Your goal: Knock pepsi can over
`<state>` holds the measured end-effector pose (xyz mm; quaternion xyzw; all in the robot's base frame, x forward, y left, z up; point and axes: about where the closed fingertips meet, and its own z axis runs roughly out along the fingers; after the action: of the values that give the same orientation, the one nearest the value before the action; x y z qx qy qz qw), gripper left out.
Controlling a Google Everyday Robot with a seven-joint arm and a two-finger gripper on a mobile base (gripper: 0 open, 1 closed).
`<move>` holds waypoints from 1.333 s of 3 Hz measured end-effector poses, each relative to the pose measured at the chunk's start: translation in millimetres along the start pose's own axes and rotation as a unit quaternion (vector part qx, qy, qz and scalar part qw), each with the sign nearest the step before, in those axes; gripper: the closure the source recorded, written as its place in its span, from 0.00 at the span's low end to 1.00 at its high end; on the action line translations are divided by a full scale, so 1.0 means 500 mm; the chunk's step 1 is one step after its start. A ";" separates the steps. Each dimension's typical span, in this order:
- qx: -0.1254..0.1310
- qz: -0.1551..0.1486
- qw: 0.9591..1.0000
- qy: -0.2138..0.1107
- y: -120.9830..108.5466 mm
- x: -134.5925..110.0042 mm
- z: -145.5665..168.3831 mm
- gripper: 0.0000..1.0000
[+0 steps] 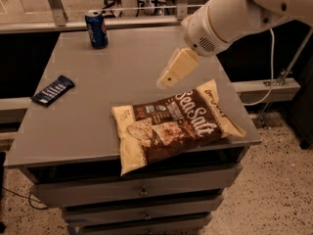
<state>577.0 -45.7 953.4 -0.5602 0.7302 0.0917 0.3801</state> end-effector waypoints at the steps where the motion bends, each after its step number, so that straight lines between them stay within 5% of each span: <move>1: 0.000 0.000 1.000 -0.003 0.001 -0.003 0.000 0.00; 2: 0.008 0.016 0.998 -0.052 -0.023 -0.042 0.040 0.00; 3: 0.021 0.063 0.988 -0.143 -0.100 -0.120 0.125 0.00; 4: 0.034 0.097 0.977 -0.189 -0.187 -0.191 0.214 0.00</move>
Offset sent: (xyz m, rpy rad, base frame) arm 0.0811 0.0721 0.0127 0.3872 -0.1072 -0.0226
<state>716.4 52.3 969.1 -0.4460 0.6986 0.2077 0.5196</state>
